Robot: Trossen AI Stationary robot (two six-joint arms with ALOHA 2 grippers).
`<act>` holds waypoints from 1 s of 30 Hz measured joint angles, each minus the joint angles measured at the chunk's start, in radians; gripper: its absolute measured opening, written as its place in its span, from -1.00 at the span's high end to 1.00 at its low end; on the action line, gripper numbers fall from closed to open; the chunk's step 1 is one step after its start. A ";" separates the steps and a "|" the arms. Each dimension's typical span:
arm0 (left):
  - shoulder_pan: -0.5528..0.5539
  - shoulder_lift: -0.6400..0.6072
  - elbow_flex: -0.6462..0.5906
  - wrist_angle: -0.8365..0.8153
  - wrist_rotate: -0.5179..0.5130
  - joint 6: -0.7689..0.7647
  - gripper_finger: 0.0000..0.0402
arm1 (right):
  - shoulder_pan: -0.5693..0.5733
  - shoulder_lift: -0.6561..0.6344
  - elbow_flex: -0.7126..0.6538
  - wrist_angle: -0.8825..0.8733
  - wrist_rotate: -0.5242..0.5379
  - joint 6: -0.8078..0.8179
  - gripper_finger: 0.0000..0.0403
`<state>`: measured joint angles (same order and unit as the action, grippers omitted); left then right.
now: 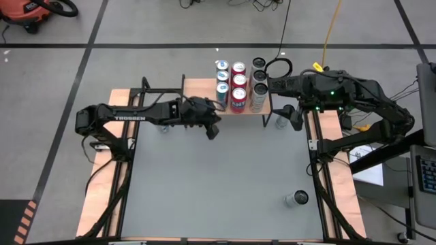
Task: Place canned beverage on shelf
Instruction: Put the blue can on the shelf aligned with the other blue can, then put the top right white soda can on the shelf
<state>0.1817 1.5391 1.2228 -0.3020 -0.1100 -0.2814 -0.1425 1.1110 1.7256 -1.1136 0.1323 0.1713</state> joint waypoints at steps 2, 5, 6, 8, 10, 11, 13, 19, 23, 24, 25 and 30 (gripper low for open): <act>-0.032 0.000 0.000 -0.019 0.005 -0.021 1.00 | 0.000 0.000 0.000 -0.031 -0.002 0.002 -0.53; -0.082 0.000 0.000 -0.027 0.005 -0.051 1.00 | 0.000 0.000 0.000 -0.080 -0.004 0.030 -0.53; -0.099 0.000 0.000 -0.026 0.005 -0.059 1.00 | 0.000 0.000 0.000 -0.103 -0.005 0.040 -0.53; -0.130 0.000 0.000 -0.022 0.005 -0.084 1.00 | 0.000 0.000 0.000 -0.144 -0.017 0.052 -0.53; -0.158 0.000 0.000 -0.018 0.002 -0.125 1.00 | 0.000 0.000 0.000 -0.185 -0.044 0.053 -0.53; -0.172 0.000 0.000 -0.017 -0.003 -0.146 1.00 | 0.000 0.000 0.000 -0.203 -0.054 0.053 -0.53; -0.200 0.000 0.000 -0.015 -0.024 -0.182 1.00 | 0.000 0.000 -0.001 -0.236 -0.056 0.058 -0.53; -0.299 -0.007 0.000 -0.015 -0.040 -0.313 1.00 | 0.000 0.000 -0.001 -0.461 -0.061 0.042 -0.53; -0.379 -0.011 0.001 -0.018 -0.068 -0.316 1.00 | 0.000 -0.030 -0.038 -0.422 -0.047 0.041 -0.53; -0.394 -0.011 0.001 -0.027 -0.077 -0.318 1.00 | 0.000 -0.035 -0.046 -0.409 -0.025 0.054 -0.53; -0.409 -0.014 0.001 -0.033 -0.083 -0.328 1.00 | -0.003 -0.038 -0.059 -0.409 -0.006 0.070 -0.54; -0.463 -0.037 0.001 -0.042 -0.128 -0.347 1.00 | -0.035 -0.040 -0.182 -0.380 0.014 0.115 -0.58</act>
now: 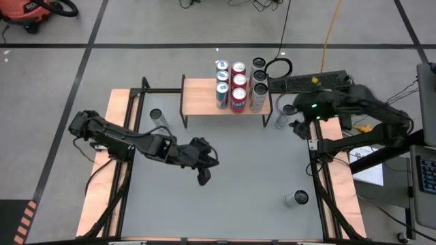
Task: Place canned beverage on shelf
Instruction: Put the top right white soda can on the shelf
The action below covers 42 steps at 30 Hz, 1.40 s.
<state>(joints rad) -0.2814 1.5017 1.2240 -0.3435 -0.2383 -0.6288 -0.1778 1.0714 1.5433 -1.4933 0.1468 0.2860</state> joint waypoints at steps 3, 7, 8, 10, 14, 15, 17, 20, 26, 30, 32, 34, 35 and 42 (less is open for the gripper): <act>-0.008 -0.016 0.000 -0.014 -0.008 0.006 1.00 | -0.021 0.004 -0.096 0.050 -0.049 -0.084 -0.61; -0.008 -0.073 -0.001 -0.042 -0.058 -0.001 1.00 | -0.107 -0.004 -0.177 0.083 -0.066 -0.206 -0.67; -0.009 -0.089 -0.001 -0.060 -0.077 0.009 1.00 | -0.134 -0.004 -0.189 0.099 -0.067 -0.227 -0.68; -0.008 -0.123 -0.001 -0.080 -0.121 0.031 1.00 | -0.187 -0.003 -0.205 0.142 -0.067 -0.269 -0.71; -0.006 -0.192 0.001 -0.157 -0.232 0.068 1.00 | -0.284 -0.003 -0.219 0.237 -0.126 -0.390 -0.75; -0.006 -0.206 0.001 -0.188 -0.262 0.067 1.00 | -0.310 -0.003 -0.222 0.246 -0.152 -0.423 -0.76; -0.004 -0.230 0.000 -0.224 -0.303 0.062 1.00 | -0.351 -0.001 -0.231 0.250 -0.174 -0.474 -0.77; 0.002 -0.260 0.000 -0.257 -0.321 0.063 1.00 | -0.399 -0.004 -0.262 0.260 -0.178 -0.539 -0.78; 0.029 -0.269 0.000 -0.321 -0.352 0.069 1.00 | -0.489 -0.008 -0.360 0.329 -0.206 -0.590 -0.78; 0.039 -0.270 0.000 -0.338 -0.369 0.103 0.97 | -0.537 -0.007 -0.414 0.364 -0.227 -0.593 -0.78; 0.047 -0.270 0.000 -0.341 -0.369 0.116 0.92 | -0.561 -0.007 -0.431 0.380 -0.227 -0.611 -0.78; 0.057 -0.270 0.000 -0.349 -0.371 0.120 0.87 | -0.585 -0.007 -0.445 0.402 -0.225 -0.625 -0.78; 0.063 -0.270 0.000 -0.358 -0.372 0.120 0.84 | -0.597 -0.004 -0.450 0.407 -0.226 -0.632 -0.78; 0.102 -0.270 0.000 -0.415 -0.401 0.120 0.66 | -0.666 0.045 -0.456 0.415 -0.225 -0.668 -0.78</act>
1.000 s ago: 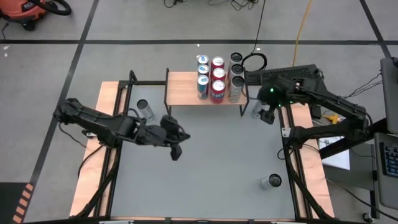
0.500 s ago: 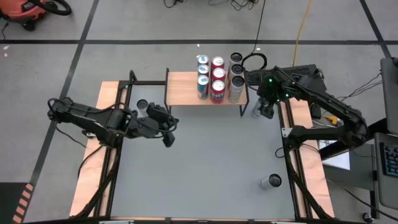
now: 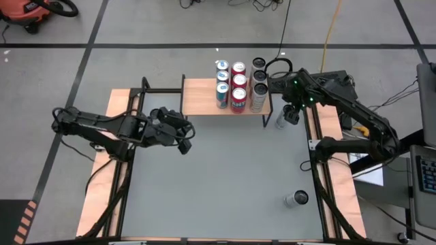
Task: Place canned beverage on shelf
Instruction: Put the top right white soda can on the shelf
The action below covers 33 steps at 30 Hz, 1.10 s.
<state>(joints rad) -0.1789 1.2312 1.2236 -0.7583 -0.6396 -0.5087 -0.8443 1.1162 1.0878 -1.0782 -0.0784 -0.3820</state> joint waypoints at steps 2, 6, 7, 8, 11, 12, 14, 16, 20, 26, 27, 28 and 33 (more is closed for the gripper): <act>0.009 0.000 0.000 -0.003 0.000 0.000 0.62 | -0.009 0.023 0.000 0.004 0.000 -0.004 -0.78; 0.023 0.000 0.000 -0.004 0.004 -0.001 0.57 | -0.019 0.068 0.000 -0.008 -0.001 -0.020 -0.78; 0.022 0.000 0.000 -0.004 0.006 -0.001 0.56 | -0.020 0.077 0.000 -0.010 -0.001 -0.023 -0.78; 0.022 0.000 0.000 -0.004 0.007 -0.001 0.55 | -0.020 0.084 0.000 -0.011 -0.001 -0.023 -0.77; 0.022 0.000 0.000 -0.004 0.011 -0.008 0.54 | -0.020 0.108 0.000 -0.020 -0.003 -0.023 -0.76; 0.022 0.000 0.000 -0.004 0.019 -0.009 0.54 | -0.020 0.116 0.000 -0.021 -0.004 -0.023 -0.76; 0.022 0.000 0.000 -0.004 0.035 -0.009 0.54 | -0.020 0.135 0.000 -0.029 -0.005 -0.023 -0.75; 0.022 0.000 0.000 -0.004 0.037 -0.009 0.54 | -0.020 0.155 0.000 -0.030 -0.004 -0.021 -0.75; 0.022 0.000 0.000 -0.015 0.037 -0.009 0.54 | -0.020 0.180 0.000 -0.032 -0.005 -0.004 -0.75; 0.022 0.000 0.000 -0.023 0.046 -0.008 0.54 | -0.019 0.194 0.000 -0.052 -0.005 -0.002 -0.63; 0.022 0.000 0.000 -0.023 0.046 -0.008 0.54 | -0.019 0.192 0.000 -0.052 -0.005 -0.002 -0.57; 0.022 0.000 0.000 -0.023 0.046 -0.008 0.54 | -0.019 0.190 0.000 -0.053 -0.005 -0.002 -0.52; 0.022 0.000 0.000 -0.023 0.046 -0.008 0.54 | -0.019 0.176 0.000 -0.069 -0.003 -0.004 -0.30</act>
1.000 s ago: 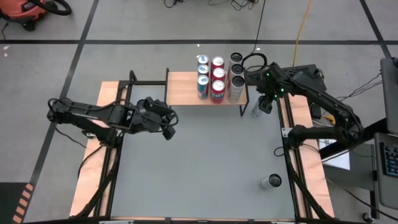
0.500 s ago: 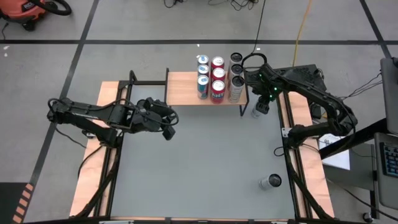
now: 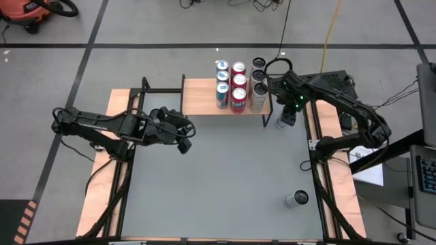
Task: Place canned beverage on shelf
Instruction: Put the top right white soda can on the shelf
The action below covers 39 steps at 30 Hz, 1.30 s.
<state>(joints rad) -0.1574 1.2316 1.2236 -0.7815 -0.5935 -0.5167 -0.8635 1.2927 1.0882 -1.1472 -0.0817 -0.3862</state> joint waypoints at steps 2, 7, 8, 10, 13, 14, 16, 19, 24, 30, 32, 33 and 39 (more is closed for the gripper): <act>0.000 0.000 0.000 0.000 0.000 0.000 0.54 | 0.000 -0.005 0.000 -0.010 0.002 0.000 -0.23; 0.000 0.000 0.000 -0.022 0.000 0.000 0.54 | 0.000 -0.022 0.000 -0.029 0.002 0.002 -0.11; 0.000 0.000 0.000 -0.026 0.000 0.001 0.54 | 0.000 -0.024 0.000 -0.031 0.002 0.004 -0.09; 0.000 0.000 0.000 -0.029 0.000 0.001 0.54 | 0.000 -0.026 0.000 -0.033 0.002 0.009 -0.09; 0.000 0.000 0.000 -0.030 0.000 0.002 0.54 | 0.000 -0.026 0.000 -0.052 0.002 0.026 -0.09; 0.000 0.000 0.000 -0.030 0.000 0.003 0.54 | 0.000 -0.026 0.000 -0.060 0.001 0.035 -0.09; 0.000 0.000 0.000 -0.025 0.000 0.003 0.54 | 0.000 -0.030 0.000 -0.081 -0.001 0.060 -0.08; 0.000 0.000 0.000 -0.005 0.000 0.002 0.54 | 0.002 -0.056 0.000 -0.117 -0.023 0.097 -0.08; 0.000 0.000 0.000 0.009 0.000 0.002 0.54 | 0.002 -0.136 0.000 -0.177 -0.120 0.193 -0.07; 0.000 0.000 0.000 0.015 -0.006 0.008 0.54 | 0.004 -0.234 0.000 -0.210 -0.315 0.334 -0.07; 0.000 0.000 0.000 0.015 -0.007 0.008 0.54 | 0.017 -0.262 0.000 -0.203 -0.378 0.381 -0.07; 0.000 0.000 0.000 0.015 -0.007 0.008 0.54 | 0.027 -0.273 0.000 -0.203 -0.403 0.405 -0.07; 0.000 0.000 0.000 0.017 -0.011 0.002 0.54 | 0.095 -0.325 0.000 -0.149 -0.483 0.565 -0.07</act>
<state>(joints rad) -0.1574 1.2318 1.2232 -0.7649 -0.6048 -0.5144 -0.7688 0.9678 1.0882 -1.2965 -0.5651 0.1785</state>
